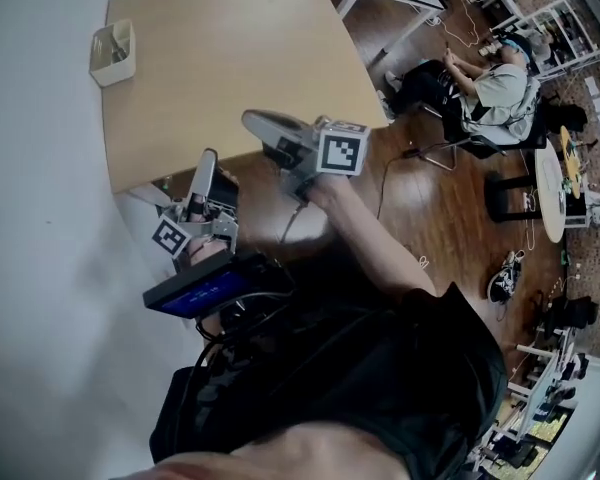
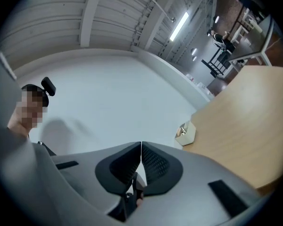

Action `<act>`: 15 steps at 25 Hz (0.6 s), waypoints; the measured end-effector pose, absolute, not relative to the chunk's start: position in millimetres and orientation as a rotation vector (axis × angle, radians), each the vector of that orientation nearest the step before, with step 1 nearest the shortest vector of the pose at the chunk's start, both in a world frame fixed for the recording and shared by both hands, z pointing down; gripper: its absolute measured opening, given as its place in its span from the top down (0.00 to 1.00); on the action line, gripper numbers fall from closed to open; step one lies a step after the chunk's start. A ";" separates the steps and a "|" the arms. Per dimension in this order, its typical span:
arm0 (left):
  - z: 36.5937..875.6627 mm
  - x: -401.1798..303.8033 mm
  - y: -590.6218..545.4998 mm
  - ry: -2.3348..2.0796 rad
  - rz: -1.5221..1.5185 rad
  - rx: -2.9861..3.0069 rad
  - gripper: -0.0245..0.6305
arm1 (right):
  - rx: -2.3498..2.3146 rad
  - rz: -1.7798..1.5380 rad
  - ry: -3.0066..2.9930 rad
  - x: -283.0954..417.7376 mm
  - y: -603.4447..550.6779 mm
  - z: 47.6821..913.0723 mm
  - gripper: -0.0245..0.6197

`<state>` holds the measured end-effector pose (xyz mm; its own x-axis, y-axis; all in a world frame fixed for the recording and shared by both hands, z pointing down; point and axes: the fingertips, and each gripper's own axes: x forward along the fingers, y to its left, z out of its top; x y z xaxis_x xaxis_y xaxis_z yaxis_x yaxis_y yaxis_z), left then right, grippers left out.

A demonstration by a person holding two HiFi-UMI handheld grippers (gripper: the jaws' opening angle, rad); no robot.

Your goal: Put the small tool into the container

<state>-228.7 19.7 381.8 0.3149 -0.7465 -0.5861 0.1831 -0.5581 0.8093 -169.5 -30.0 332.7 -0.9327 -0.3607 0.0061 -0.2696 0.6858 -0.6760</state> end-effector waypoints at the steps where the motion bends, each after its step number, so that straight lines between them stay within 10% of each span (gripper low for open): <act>1: 380.7 -229.2 18.9 -0.496 -1.370 1.731 0.96 | -0.537 -1.080 2.765 -168.1 -28.8 334.0 0.99; 15: 404.9 -208.0 16.7 -0.513 -1.339 1.686 0.96 | -0.525 -1.144 2.742 -154.9 1.0 357.4 0.99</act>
